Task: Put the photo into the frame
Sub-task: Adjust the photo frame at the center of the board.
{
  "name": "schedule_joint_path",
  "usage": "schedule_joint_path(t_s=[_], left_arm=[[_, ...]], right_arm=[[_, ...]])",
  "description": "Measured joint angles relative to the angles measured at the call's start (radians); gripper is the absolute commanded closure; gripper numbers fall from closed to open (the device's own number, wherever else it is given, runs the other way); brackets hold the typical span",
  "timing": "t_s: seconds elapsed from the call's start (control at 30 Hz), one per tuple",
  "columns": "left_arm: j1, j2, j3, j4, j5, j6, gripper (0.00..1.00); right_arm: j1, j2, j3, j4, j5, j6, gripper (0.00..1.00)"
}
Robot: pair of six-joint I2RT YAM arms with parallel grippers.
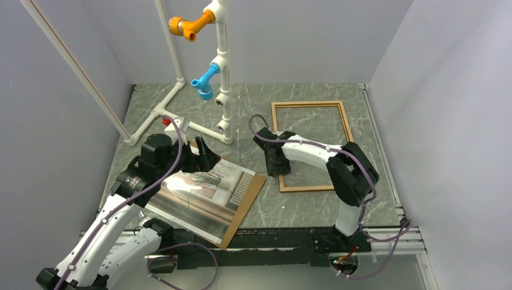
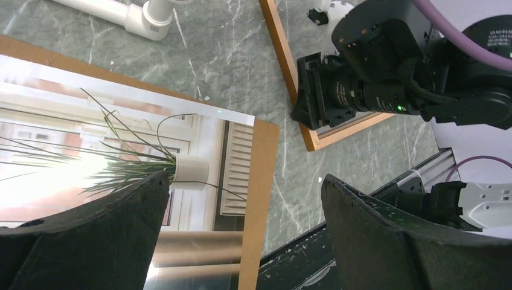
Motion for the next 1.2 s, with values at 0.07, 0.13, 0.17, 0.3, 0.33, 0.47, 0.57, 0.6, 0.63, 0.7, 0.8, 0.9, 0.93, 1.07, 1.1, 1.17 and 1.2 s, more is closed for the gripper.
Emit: schedule_joint_path(t_s=[0.07, 0.13, 0.17, 0.3, 0.33, 0.47, 0.57, 0.6, 0.63, 0.7, 0.8, 0.9, 0.93, 1.07, 1.1, 1.17, 1.2], left_arm=[[0.000, 0.000, -0.002, 0.000, 0.000, 0.000, 0.01], [0.000, -0.001, -0.006, 0.000, -0.001, 0.000, 0.01], [0.000, -0.001, -0.008, 0.000, -0.001, 0.000, 0.01], [0.000, -0.001, -0.013, -0.001, -0.002, 0.001, 0.01], [0.000, -0.001, -0.013, -0.001, -0.002, 0.001, 0.01], [0.000, 0.000, -0.013, -0.001, -0.002, 0.001, 0.01], [0.000, 0.000, -0.013, 0.000, -0.002, 0.001, 0.01], [0.000, 0.000, -0.013, -0.001, -0.002, 0.001, 0.01], [0.000, 0.000, -0.013, -0.001, -0.002, 0.001, 0.01], [0.000, 0.000, -0.013, -0.001, -0.003, 0.001, 0.01], [0.000, 0.000, -0.013, -0.001, -0.003, 0.001, 0.01], [0.000, 0.001, -0.013, -0.001, -0.003, 0.001, 0.01], [0.000, 0.002, -0.013, -0.001, -0.003, 0.001, 0.01], [0.000, 0.023, -0.014, -0.006, 0.000, 0.001, 0.01], [0.000, 0.029, -0.015, -0.008, 0.000, 0.001, 0.01], [0.000, 0.043, -0.022, -0.010, 0.000, 0.001, 0.01], [0.000, 0.051, -0.026, -0.011, 0.000, 0.001, 0.01]], right_arm=[[-0.003, 0.034, 0.038, -0.001, 0.009, -0.007, 0.80], [-0.015, 0.067, 0.062, 0.003, 0.011, -0.014, 0.81], [-0.020, 0.074, 0.073, -0.007, 0.004, -0.016, 0.81], [-0.053, 0.078, 0.078, 0.003, -0.010, -0.026, 0.86], [-0.060, 0.078, 0.078, 0.005, -0.014, -0.031, 0.88], [-0.078, 0.078, 0.078, 0.011, -0.015, -0.051, 0.89], [-0.079, 0.076, 0.076, 0.013, -0.015, -0.057, 0.88], [-0.079, 0.075, 0.075, 0.015, -0.016, -0.058, 0.87], [-0.079, 0.074, 0.073, 0.016, -0.017, -0.059, 0.84], [-0.079, 0.071, 0.069, 0.021, -0.017, -0.060, 0.67], [-0.080, 0.069, 0.065, 0.028, -0.018, -0.063, 0.45], [-0.082, 0.056, 0.053, 0.030, -0.021, -0.062, 0.32], [-0.083, 0.045, 0.049, 0.030, -0.022, -0.062, 0.29], [-0.085, -0.032, 0.034, 0.034, -0.040, -0.061, 0.18], [-0.085, -0.052, 0.029, 0.038, -0.043, -0.060, 0.16], [-0.085, -0.107, 0.008, 0.056, -0.064, -0.057, 0.14], [-0.085, -0.134, -0.005, 0.063, -0.072, -0.056, 0.13]])
